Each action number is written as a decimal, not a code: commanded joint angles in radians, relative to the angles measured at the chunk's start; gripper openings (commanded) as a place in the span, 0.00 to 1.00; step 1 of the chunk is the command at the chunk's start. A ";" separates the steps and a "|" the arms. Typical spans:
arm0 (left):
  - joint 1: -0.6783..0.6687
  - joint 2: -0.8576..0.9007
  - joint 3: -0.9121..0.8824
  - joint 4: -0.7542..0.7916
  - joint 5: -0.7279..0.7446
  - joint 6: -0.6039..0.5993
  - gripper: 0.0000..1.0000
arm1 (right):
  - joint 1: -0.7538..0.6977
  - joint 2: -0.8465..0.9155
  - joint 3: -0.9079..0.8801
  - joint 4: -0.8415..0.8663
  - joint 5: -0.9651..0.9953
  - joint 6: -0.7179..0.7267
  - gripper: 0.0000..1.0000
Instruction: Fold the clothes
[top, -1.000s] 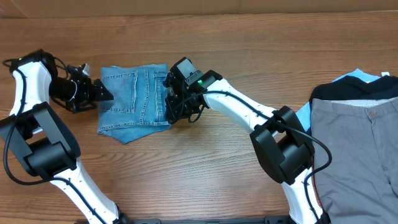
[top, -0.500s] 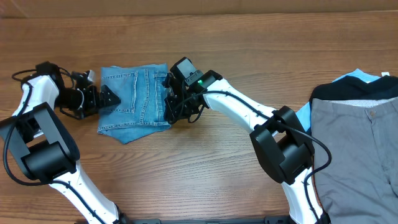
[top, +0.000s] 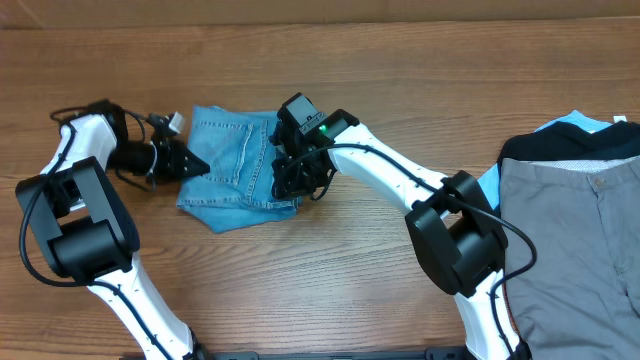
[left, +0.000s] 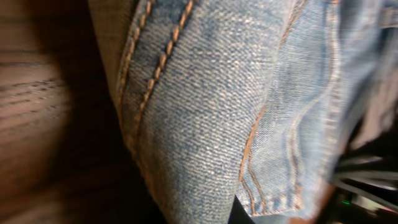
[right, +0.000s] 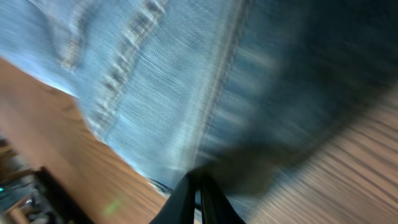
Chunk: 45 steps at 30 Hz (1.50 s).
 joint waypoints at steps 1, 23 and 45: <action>0.048 0.005 0.231 -0.035 0.051 -0.122 0.04 | -0.021 -0.150 0.087 -0.076 0.185 -0.006 0.08; 0.216 0.056 0.476 0.196 -0.466 -0.437 1.00 | -0.056 -0.320 0.097 -0.220 0.201 -0.024 0.08; 0.060 0.018 0.119 0.154 -0.556 -0.507 0.04 | -0.056 -0.320 0.097 -0.187 0.200 -0.025 0.09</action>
